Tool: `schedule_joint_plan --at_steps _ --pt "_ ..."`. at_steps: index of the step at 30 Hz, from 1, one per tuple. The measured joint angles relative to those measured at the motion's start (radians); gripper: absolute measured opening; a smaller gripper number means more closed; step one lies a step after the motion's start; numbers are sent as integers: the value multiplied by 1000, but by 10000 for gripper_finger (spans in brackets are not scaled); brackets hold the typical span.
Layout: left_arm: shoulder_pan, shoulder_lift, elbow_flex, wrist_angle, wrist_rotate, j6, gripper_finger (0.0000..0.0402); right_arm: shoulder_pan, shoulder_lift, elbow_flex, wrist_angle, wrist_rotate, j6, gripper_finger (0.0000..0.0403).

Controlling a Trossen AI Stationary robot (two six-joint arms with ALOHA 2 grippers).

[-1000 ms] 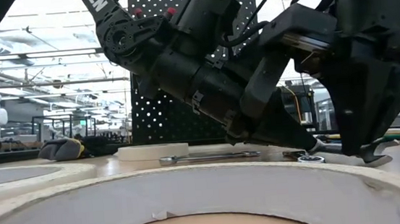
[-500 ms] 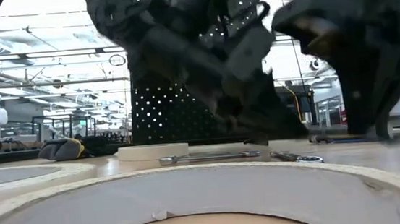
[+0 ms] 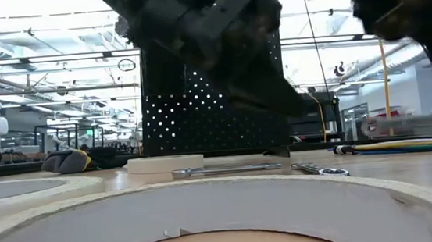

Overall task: Hang tools onto peg board
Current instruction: Hang the silver wrench on the peg board

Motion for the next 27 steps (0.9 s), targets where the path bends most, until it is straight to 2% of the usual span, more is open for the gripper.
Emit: schedule_joint_plan --at_steps 3,5,7,12,16,20,24,27 --pt "-6 -58 -25 -39 -2 28 56 28 -47 0 -12 70 44 2" --pt "-17 -120 -76 5 -42 32 54 46 -87 0 -26 140 68 2" --pt "-26 -193 -156 79 -94 33 51 67 -127 0 -36 212 91 2" --pt "-25 -389 -386 381 -174 -23 43 120 -204 0 -63 383 125 2" --pt "-5 -457 -520 576 -159 -221 43 135 -233 0 -80 505 74 2" --pt "6 -456 -562 751 -80 -495 42 121 -253 0 -71 616 -29 2" --pt "-1 -444 -562 813 -80 -718 42 83 -270 1 -54 682 -128 2" --pt "-1 -444 -551 815 -81 -762 46 39 -282 1 9 693 -241 2"
